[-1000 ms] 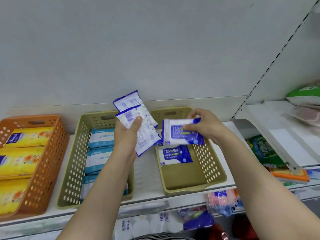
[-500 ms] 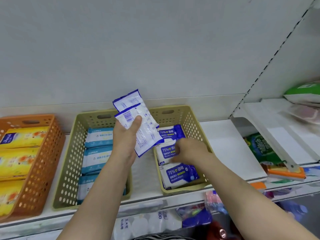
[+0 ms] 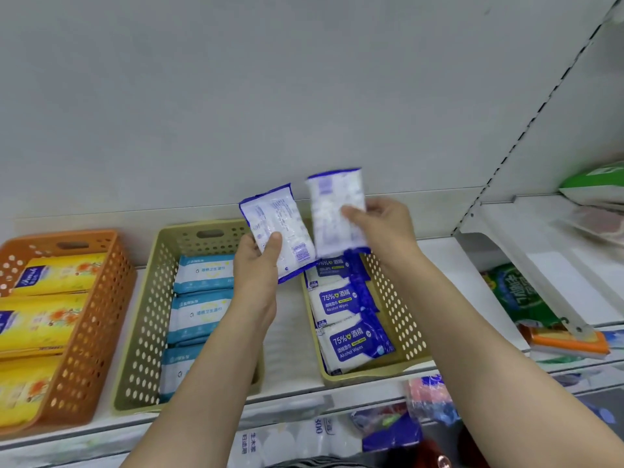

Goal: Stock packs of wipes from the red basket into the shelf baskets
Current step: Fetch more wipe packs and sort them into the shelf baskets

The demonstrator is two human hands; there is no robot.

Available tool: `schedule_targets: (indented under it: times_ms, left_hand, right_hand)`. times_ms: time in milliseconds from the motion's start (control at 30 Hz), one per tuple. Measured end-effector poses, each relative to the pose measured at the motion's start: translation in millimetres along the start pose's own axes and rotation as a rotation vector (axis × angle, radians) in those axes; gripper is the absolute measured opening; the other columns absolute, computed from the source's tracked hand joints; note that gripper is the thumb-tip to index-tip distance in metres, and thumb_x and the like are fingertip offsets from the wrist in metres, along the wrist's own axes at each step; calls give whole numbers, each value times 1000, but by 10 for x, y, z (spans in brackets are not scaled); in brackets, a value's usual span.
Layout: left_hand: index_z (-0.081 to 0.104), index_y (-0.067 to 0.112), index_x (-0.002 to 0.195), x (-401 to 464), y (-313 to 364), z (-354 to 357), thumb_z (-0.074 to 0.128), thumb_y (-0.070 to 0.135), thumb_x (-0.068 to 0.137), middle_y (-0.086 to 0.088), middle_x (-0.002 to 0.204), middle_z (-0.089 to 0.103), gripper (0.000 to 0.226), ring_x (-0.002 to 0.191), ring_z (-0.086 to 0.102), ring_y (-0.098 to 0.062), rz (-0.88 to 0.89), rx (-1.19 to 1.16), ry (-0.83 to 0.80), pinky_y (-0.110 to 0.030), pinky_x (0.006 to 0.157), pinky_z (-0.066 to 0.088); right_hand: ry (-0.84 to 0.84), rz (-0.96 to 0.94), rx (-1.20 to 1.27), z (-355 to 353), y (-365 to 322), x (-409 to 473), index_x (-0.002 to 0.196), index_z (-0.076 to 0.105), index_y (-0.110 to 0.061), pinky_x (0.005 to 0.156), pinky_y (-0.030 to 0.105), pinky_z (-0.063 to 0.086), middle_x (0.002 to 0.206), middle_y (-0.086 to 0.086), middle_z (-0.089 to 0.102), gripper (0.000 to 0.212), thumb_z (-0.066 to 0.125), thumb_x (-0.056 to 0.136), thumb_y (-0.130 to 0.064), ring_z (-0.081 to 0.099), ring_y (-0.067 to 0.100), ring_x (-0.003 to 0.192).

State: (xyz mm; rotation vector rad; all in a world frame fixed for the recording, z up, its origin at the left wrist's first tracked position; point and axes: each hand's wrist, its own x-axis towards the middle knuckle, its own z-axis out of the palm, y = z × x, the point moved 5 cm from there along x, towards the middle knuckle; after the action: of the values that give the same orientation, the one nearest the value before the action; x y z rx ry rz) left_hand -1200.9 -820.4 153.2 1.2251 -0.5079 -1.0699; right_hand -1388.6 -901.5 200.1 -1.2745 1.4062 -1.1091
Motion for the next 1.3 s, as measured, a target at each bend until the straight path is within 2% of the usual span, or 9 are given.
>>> schedule_targets:
  times_ms: [133,333,433,567,700,833,967,1133,1300]
  left_hand:
    - [59,13,121,-8,61,30,55,18,101,-4,116,72,21,104,71,-23,-1,-20,-6,-40,90,57]
    - [53,0,131,-135,168,262,65,33,87,-18,119,70,56,109,69,-29,9,-115,-202,-37,90,58]
    - [52,3,133,-97,132,135,63,10,94,-15,119,70,41,107,69,-27,19,-92,-169,-40,92,57]
    - [55,8,130,-104,116,105,59,5,96,-6,114,73,34,101,71,-20,20,-112,-179,-33,81,60]
    - [57,9,128,-107,62,51,66,9,92,-6,116,73,37,102,72,-22,8,-62,-128,-34,77,61]
    - [60,11,128,-71,6,-107,65,12,94,-4,117,73,34,105,71,-22,-24,-78,6,-37,84,60]
    - [61,13,126,-5,88,-304,63,12,96,-1,117,73,29,106,71,-20,8,-118,84,-36,86,59]
    - [60,11,128,-33,90,-343,63,13,96,-2,118,72,32,104,71,-20,4,-100,107,-34,85,59]
    - [63,18,114,-55,100,-352,64,14,96,1,111,74,19,98,73,-17,10,-74,111,-33,80,59]
  right_hand:
    - [163,-252,-252,-63,-302,-117,84,52,-26,57,19,44,78,-7,67,18,69,84,-26,62,5,66]
    - [-418,-448,-361,438,-252,-429,100,68,-23,83,36,53,103,-9,71,15,60,96,-33,64,11,90]
    - [-423,-375,-199,359,-207,-375,109,72,-27,90,31,54,123,-15,67,18,65,94,-21,65,0,105]
    - [-287,-103,-106,212,-75,-203,125,59,-30,79,31,59,110,-14,69,48,80,83,-30,69,3,99]
    - [-413,60,19,230,-9,-221,97,71,-18,62,28,58,81,1,76,15,77,85,-11,74,15,72]
    - [-284,39,94,-2,-19,-45,102,68,-12,65,31,59,85,5,75,17,73,87,-7,73,17,71]
    - [-129,-33,-277,-350,192,335,103,72,-23,80,42,60,96,5,74,15,73,88,-22,73,23,88]
    - [-392,-138,-963,-9,378,485,120,68,-23,80,32,52,119,-3,67,30,67,92,-34,62,16,104]
    - [-557,-160,-1039,366,464,576,118,71,-21,89,31,49,126,1,67,28,68,92,-31,61,19,113]
